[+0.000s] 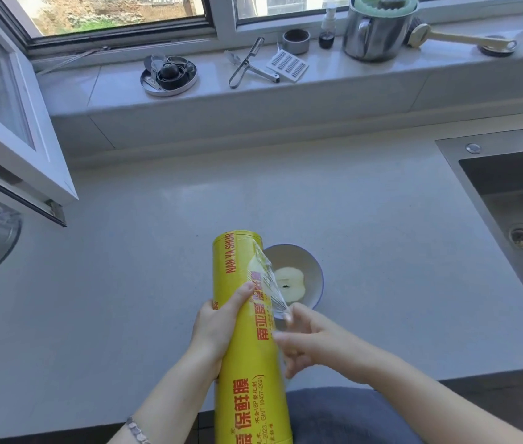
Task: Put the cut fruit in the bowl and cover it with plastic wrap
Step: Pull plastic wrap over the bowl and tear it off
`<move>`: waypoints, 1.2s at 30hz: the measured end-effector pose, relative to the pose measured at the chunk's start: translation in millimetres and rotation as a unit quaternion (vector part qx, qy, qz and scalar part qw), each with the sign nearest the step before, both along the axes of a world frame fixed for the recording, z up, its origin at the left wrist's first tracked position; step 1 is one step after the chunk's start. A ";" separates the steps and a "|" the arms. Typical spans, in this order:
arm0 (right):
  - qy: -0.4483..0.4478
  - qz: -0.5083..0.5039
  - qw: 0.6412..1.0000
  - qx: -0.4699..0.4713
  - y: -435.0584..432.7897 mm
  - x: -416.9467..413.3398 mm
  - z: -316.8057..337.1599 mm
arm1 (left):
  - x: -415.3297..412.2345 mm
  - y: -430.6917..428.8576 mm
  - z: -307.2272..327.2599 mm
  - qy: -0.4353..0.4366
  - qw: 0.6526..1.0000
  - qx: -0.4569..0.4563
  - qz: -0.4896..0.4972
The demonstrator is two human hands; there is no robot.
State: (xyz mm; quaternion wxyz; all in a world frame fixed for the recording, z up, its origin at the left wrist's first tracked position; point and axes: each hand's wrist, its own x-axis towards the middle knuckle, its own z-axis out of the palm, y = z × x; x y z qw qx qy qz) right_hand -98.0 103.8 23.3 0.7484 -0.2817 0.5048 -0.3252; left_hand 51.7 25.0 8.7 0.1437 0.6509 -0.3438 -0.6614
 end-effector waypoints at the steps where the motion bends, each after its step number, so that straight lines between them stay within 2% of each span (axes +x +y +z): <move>1: 0.005 0.007 1.000 0.017 -0.2 2.7 -0.9 | 0.9 -0.6 -0.7 -0.005 1.000 0.002 0.005; 5: 0.023 0.014 0.998 0.064 -4.7 9.4 -3.3 | 6.1 -2.1 -1.8 0.005 1.000 0.024 0.005; 11: 0.154 0.040 0.986 -0.044 -10.8 7.6 -7.7 | 29.0 -11.5 2.7 0.138 0.981 0.087 -0.103; 13: 0.188 0.022 0.979 -0.072 -15.6 0.4 -7.0 | 32.3 -9.6 -4.5 0.171 0.975 0.104 -0.095; 18: 0.187 -0.030 0.976 -0.103 -29.1 -11.0 -1.0 | 10.4 -12.2 -8.8 0.221 0.969 0.111 -0.009; 21: 0.197 -0.031 0.976 -0.082 -28.5 -17.3 4.8 | -2.3 -22.7 -8.5 0.220 0.971 0.094 0.004; 25: 0.041 -0.073 0.996 0.017 -27.2 -29.2 10.5 | -20.5 -36.2 -2.4 0.200 0.978 0.061 -0.007; 27: 0.011 -0.104 0.994 0.043 -28.5 -34.4 10.2 | -29.9 -42.1 0.9 0.185 0.982 0.041 0.001; 33: 0.070 -0.147 0.987 -0.017 -28.2 -42.5 11.7 | -46.7 -47.2 9.6 0.184 0.982 0.033 -0.006; 36: 0.141 -0.160 0.974 -0.077 -23.8 -44.3 12.0 | -46.9 -46.8 11.9 0.158 0.986 -0.044 -0.005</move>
